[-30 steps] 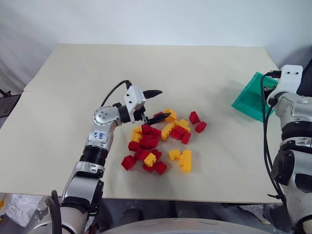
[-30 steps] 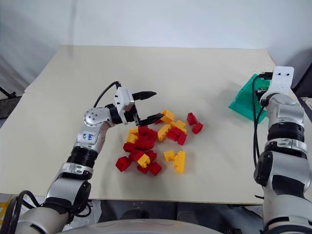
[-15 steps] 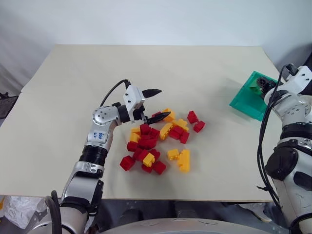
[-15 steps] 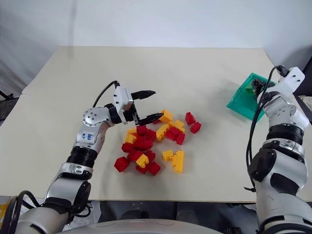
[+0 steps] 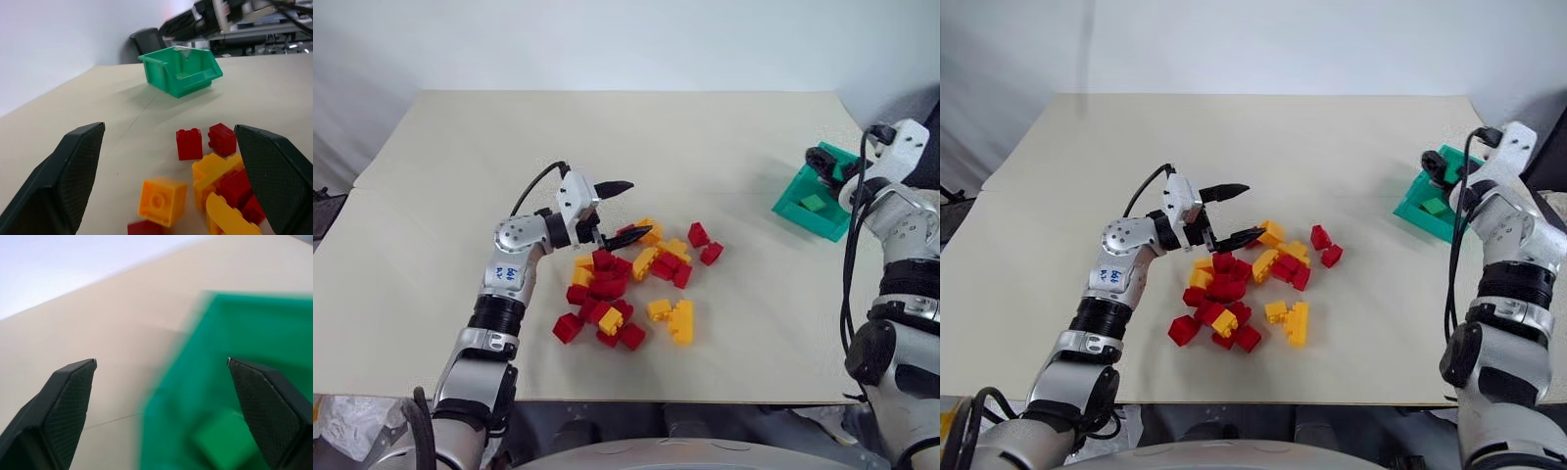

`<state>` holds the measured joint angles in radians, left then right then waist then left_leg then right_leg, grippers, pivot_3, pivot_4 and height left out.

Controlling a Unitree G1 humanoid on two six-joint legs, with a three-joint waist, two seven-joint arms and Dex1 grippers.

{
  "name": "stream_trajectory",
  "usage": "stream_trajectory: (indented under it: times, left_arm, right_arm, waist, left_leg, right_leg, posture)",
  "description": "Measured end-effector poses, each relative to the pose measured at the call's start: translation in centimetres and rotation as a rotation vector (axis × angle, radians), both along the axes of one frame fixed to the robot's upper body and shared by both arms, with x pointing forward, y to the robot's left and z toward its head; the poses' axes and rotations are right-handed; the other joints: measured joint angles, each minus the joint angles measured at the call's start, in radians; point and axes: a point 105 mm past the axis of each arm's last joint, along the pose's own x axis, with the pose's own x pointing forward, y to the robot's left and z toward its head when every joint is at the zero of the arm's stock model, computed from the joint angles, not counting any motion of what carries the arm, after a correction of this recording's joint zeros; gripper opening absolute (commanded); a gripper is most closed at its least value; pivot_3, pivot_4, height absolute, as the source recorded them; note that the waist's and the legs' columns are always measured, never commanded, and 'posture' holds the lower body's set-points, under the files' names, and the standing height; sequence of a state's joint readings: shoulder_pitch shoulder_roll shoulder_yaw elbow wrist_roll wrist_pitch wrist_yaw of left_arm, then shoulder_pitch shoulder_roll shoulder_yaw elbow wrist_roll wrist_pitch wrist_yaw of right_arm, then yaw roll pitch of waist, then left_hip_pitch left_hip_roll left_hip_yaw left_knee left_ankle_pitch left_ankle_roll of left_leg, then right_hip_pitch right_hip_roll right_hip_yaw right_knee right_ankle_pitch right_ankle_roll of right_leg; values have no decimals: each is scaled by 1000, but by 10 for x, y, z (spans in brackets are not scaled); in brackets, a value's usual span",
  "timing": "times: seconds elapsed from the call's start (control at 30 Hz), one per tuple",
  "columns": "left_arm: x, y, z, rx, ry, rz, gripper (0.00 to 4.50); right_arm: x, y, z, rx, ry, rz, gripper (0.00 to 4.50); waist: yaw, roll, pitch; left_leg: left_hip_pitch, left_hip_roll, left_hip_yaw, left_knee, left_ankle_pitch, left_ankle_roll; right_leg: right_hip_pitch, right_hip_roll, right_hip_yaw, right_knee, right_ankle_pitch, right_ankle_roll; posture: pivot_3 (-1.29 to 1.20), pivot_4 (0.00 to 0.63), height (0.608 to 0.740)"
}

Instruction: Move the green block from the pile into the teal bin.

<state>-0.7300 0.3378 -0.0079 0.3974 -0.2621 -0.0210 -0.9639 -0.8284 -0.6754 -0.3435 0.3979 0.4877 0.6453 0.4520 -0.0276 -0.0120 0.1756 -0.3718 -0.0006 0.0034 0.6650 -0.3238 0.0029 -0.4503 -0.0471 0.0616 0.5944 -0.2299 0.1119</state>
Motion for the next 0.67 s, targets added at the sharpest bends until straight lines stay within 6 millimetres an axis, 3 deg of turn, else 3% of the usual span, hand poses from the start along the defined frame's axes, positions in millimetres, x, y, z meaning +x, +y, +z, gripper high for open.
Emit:
stream_trajectory:
  times: [0.13,0.23,0.33,0.43,0.53,0.67]
  left_arm:
    - [-1,47,-12,12,132,95,4500]
    - [-21,72,-14,30,157,64,4500]
    - [-36,112,-17,54,190,105,4500]
    - [-49,129,-21,78,216,104,4500]
    - [-60,157,-36,82,291,179,4500]
    - [-61,165,-34,60,292,212,4500]
  right_arm:
    - [-42,38,15,-241,-86,314,4480]
    - [-78,61,-9,-351,-29,582,4480]
    - [-95,57,-38,-394,44,691,4480]
    - [-107,50,-54,-476,78,776,4480]
    - [-117,34,-78,-549,149,824,4480]
    - [-114,33,-82,-593,134,851,4480]
  waist:
    - [0,0,0]
    - [1,-1,0]
    - [1,-1,0]
    - [2,0,0]
    - [1,-1,0]
    - [1,-1,0]
  left_leg:
    - [1,0,-1,2,0,0]
    - [2,0,-2,2,-1,0]
    - [3,-1,-2,2,-1,1]
    - [3,-3,-2,2,-1,1]
    - [4,-2,-2,2,-1,1]
    - [4,-4,-2,3,-1,1]
  right_leg:
    - [1,0,0,0,0,0]
    - [4,0,-1,-1,0,0]
    - [4,-2,-1,-1,0,0]
    - [4,-4,-2,-1,0,0]
    - [5,-4,-2,-1,0,0]
    - [4,-7,-2,0,0,0]
  posture:
    - [0,150,740]
    - [0,150,740]
    - [0,150,740]
    - [0,150,740]
    - [0,150,740]
    - [0,150,740]
